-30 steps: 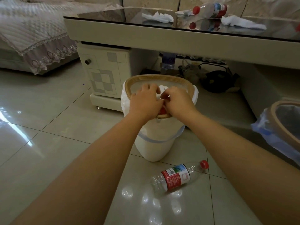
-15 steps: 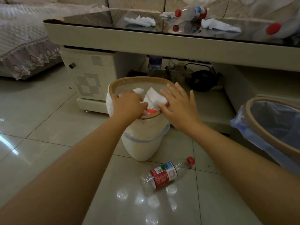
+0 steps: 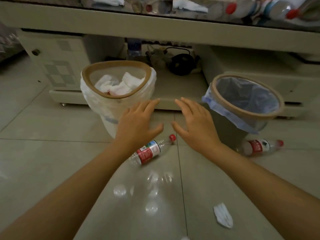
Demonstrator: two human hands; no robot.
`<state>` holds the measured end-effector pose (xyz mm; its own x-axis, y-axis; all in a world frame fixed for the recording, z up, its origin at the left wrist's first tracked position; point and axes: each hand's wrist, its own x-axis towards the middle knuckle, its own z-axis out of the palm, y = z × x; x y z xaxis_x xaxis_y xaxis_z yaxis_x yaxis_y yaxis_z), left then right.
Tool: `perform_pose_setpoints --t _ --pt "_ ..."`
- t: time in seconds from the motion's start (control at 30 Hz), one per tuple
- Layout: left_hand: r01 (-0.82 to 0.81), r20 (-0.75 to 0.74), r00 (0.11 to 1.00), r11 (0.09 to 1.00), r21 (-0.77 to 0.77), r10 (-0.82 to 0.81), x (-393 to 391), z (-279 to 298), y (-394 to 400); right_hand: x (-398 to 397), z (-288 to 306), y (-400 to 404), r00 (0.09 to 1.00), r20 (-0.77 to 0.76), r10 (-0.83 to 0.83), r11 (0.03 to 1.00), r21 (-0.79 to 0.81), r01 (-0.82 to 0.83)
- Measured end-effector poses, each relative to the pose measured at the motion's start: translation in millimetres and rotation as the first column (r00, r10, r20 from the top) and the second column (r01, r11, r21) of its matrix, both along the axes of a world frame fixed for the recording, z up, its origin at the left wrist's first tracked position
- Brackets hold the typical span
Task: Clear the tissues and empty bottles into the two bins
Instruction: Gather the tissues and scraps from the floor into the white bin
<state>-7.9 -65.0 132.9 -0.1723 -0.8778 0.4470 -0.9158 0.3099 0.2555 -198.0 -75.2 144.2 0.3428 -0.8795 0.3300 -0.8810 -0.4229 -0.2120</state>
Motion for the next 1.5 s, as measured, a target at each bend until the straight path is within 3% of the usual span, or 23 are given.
perform_pose_setpoints --t 0.2,0.4,0.63,0.7,0.8,0.9,1.0,1.1,1.2,1.33,1.5 --pt "0.113 0.017 0.993 0.968 0.223 -0.119 -48.6 -46.8 57.1 -62.2 -32.5 76.3 0.991 -0.106 -0.076 0.987 0.136 0.091" --pt "0.191 0.062 0.969 0.882 0.432 -0.24 -103.6 -92.4 103.4 -123.4 -72.6 145.2 0.968 -0.195 -0.157 0.95 0.236 0.202" --pt "0.242 0.098 0.935 0.815 0.527 -0.341 -126.5 -123.2 134.1 -166.5 -125.3 199.6 0.947 -0.284 -0.146 0.901 0.357 0.246" --pt "0.218 0.078 0.938 0.752 0.622 -0.337 -126.1 -133.7 143.6 -172.6 -136.6 208.5 0.944 -0.292 -0.153 0.888 0.379 0.261" --pt "0.167 0.01 0.957 0.583 0.795 -0.288 -125.9 -151.4 158.3 -178.0 -149.3 216.5 0.947 -0.273 -0.17 0.868 0.414 0.275" --pt "0.179 0.013 0.932 0.49 0.853 -0.363 -127.7 -166.6 173.9 -178.8 -161.0 217.0 0.949 -0.274 -0.156 0.821 0.497 0.279" --pt "0.218 0.08 0.867 0.52 0.826 -0.491 -128.8 -176.0 179.4 -174.5 -171.5 212.1 0.948 -0.295 -0.121 0.789 0.55 0.272" --pt "0.243 0.099 0.856 0.564 0.789 -0.508 -129.4 -180.9 173.7 -169.4 -181.3 207.2 0.945 -0.316 -0.09 0.762 0.589 0.269" --pt "0.255 0.025 0.893 0.549 0.796 -0.45 -129.8 -184.6 168.5 -165.2 -187.8 202.3 0.939 -0.332 -0.092 0.75 0.597 0.284" --pt "0.274 -0.003 0.918 0.626 0.73 -0.397 -138.6 -179.4 147.7 -160.3 -193.1 194.1 0.938 -0.33 -0.106 0.795 0.538 0.279" --pt "0.259 -0.193 0.966 0.678 0.688 -0.173 -170.3 -167.7 77.2 -165.5 -200.4 179.6 0.958 -0.217 -0.189 0.795 0.538 0.279"
